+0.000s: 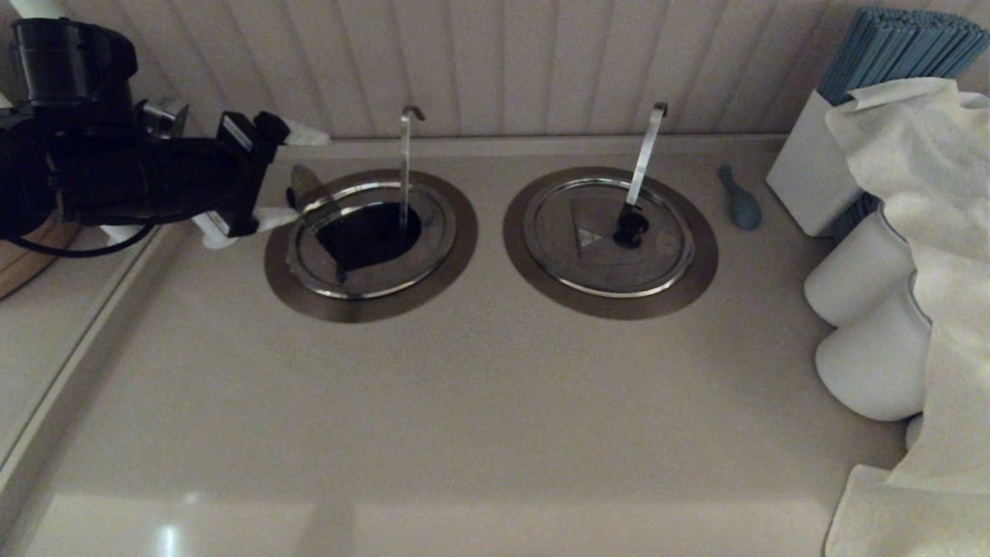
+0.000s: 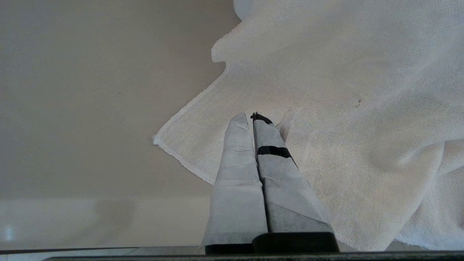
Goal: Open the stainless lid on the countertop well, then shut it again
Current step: Close the lid
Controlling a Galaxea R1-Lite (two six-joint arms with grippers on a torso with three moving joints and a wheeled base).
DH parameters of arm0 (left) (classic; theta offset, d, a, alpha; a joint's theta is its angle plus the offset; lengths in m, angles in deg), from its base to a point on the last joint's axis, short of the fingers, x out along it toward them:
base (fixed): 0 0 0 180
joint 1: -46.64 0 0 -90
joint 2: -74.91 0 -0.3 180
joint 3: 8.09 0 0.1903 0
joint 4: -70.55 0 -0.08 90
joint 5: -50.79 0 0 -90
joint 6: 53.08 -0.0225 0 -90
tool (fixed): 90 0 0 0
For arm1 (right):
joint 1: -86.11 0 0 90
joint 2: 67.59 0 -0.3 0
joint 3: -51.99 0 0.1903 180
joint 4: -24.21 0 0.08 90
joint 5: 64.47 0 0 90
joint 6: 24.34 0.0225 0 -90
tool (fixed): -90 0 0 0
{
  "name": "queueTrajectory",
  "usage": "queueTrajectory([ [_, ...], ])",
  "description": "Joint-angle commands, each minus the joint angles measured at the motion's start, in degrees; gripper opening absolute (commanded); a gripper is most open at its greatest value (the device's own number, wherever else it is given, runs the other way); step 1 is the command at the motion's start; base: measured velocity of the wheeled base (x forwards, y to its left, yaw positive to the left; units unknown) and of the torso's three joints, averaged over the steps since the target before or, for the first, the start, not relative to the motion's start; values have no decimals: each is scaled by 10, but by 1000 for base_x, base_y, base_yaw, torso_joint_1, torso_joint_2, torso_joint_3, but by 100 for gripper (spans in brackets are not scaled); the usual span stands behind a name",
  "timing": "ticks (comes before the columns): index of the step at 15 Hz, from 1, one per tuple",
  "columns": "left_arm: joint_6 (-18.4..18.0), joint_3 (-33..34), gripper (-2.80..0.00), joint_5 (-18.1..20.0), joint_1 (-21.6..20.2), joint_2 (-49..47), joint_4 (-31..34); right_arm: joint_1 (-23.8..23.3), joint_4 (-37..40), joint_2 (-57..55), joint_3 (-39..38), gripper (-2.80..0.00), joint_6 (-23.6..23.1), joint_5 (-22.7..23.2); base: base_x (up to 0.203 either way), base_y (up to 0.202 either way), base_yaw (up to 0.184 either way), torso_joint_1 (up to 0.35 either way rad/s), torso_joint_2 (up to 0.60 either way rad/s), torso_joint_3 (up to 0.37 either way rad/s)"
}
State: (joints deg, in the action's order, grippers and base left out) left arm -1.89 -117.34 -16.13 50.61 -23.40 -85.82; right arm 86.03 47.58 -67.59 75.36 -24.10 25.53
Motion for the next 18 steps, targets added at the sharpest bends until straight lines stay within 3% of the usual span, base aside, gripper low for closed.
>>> queueTrajectory([
  [1, 3, 1, 0, 2, 10, 2, 0, 0, 0, -1, 0, -280, -1, 0, 0, 0, 0, 0, 0, 0],
  [18, -1, 3, 0, -1, 57, -19, 0, 1, 0, 0, 0, -280, 0, 0, 0, 0, 0, 0, 0, 0],
])
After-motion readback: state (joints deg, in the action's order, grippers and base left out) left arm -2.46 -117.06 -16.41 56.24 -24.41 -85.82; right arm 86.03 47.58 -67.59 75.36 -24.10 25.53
